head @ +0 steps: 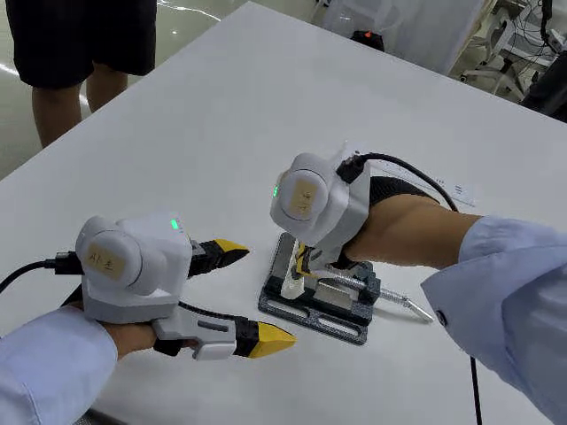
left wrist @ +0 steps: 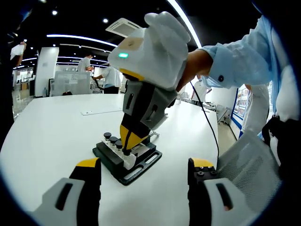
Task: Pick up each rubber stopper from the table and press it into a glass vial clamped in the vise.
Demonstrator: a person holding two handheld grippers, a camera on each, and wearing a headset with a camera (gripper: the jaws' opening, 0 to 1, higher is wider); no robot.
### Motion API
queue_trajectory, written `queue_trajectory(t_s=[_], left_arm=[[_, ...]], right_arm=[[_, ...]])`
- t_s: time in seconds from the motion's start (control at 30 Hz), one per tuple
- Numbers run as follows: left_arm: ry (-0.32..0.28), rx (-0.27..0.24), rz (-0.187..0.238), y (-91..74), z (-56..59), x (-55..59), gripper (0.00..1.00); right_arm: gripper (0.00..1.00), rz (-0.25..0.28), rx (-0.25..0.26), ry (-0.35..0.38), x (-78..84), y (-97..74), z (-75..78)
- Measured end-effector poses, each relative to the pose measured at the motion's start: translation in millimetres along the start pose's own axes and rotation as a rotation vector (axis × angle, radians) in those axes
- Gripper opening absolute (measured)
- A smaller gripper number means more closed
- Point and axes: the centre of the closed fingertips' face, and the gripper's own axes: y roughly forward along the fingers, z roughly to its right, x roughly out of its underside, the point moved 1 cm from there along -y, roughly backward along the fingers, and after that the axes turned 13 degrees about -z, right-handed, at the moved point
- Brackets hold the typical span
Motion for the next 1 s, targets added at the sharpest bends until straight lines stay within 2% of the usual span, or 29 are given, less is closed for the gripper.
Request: queue_trajectory(t_s=[0.2,0.3,0.47,1.0], left_arm=[[-0.002,0.0,0.003,-0.4,-0.5,-0.5,0.72],[-0.002,0.0,0.001,-0.7,-0.4,0.0,0.72],[-0.002,-0.003,0.0,-0.5,-1.2,0.3,0.72],[-0.004,0.002,-0.008,1.2,1.7,1.4,0.72]], right_arm=[[0.0,-0.003,-0.008,0.017,0.2,0.2,0.1],[0.0,-0.002,-0.027,0.053,1.4,0.7,1.5],[0.0,-0.01,-0.02,0.054,1.7,0.7,0.1],[0.0,0.007,-0.045,0.105,3.3,2.0,0.5]])
